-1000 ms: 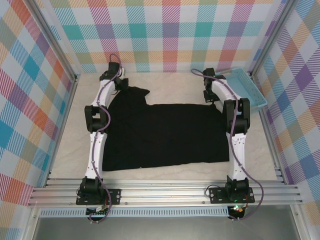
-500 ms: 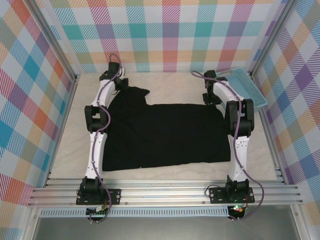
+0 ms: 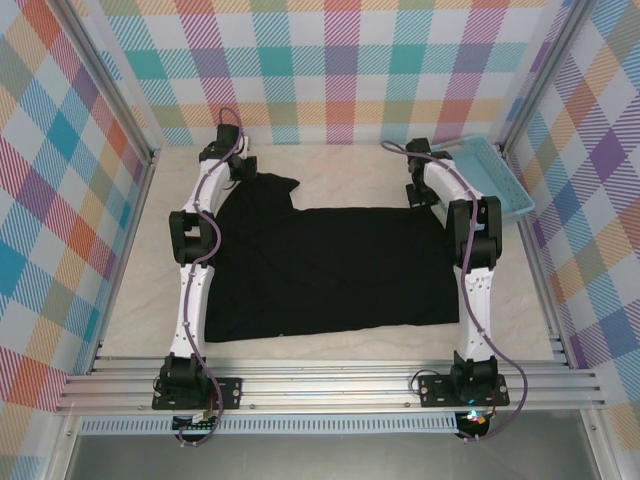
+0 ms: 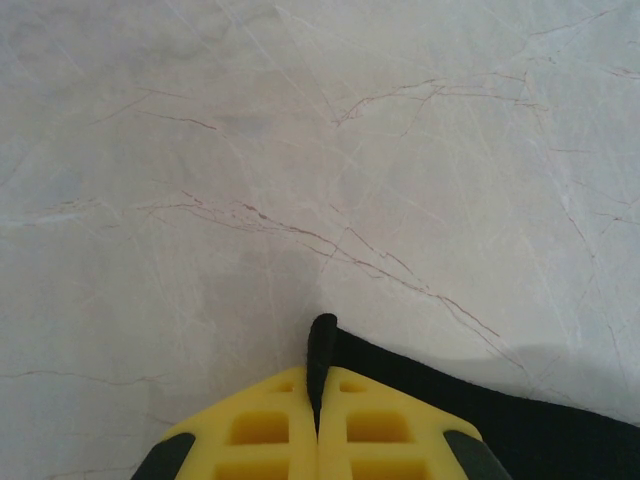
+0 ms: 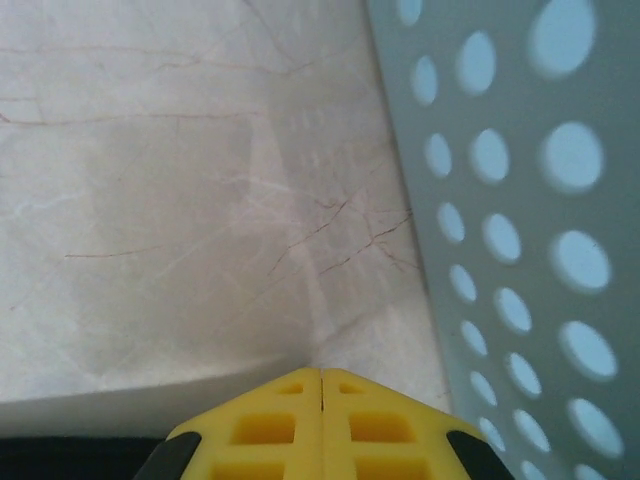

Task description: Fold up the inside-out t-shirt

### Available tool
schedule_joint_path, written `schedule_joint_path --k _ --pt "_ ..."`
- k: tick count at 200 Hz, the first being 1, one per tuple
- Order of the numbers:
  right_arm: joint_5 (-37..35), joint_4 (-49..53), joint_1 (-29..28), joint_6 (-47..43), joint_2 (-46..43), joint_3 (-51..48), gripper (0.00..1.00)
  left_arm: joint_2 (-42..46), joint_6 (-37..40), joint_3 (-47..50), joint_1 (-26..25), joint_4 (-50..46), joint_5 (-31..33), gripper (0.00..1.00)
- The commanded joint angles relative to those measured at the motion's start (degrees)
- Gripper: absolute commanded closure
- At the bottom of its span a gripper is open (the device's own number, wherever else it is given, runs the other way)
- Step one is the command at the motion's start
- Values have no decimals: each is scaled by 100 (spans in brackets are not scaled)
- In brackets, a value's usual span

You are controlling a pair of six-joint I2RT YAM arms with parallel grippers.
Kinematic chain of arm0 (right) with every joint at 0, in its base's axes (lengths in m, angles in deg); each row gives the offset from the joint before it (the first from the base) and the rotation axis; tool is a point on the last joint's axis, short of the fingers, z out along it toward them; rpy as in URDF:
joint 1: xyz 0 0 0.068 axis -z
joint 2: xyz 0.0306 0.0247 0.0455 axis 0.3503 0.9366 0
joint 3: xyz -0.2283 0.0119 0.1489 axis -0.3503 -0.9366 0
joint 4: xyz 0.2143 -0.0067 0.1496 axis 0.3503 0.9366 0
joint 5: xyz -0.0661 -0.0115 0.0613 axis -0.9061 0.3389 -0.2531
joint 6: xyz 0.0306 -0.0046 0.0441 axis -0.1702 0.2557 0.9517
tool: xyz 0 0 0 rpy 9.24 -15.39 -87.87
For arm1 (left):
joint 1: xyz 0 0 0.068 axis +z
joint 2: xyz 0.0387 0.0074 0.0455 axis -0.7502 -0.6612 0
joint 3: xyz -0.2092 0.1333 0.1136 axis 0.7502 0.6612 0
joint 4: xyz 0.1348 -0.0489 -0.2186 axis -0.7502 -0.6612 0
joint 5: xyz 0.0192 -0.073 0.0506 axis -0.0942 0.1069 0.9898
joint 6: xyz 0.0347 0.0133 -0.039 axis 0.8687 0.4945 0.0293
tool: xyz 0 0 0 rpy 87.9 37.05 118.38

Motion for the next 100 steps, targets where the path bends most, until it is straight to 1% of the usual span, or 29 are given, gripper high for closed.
schedule_joint_path --k 1,19,31,73,89,100 --pt "-149 134 41 -48 -30 229 100 202 64 -97 85 -28 33 100" --pt "-115 42 41 -21 -220 159 100 210 63 -91 81 -21 23 100" --pt "35 -39 50 24 -389 60 100 213 57 -94 85 -10 14 100" --pt "874 -425 154 304 -967 -500 100 265 -37 -97 85 -44 -56 100" --pt "1289 -634 240 367 -1144 -725 100 347 -138 -94 92 -30 -170 100" --pt "1445 -748 282 380 -1237 -851 100 434 -237 -84 102 -4 -300 100"
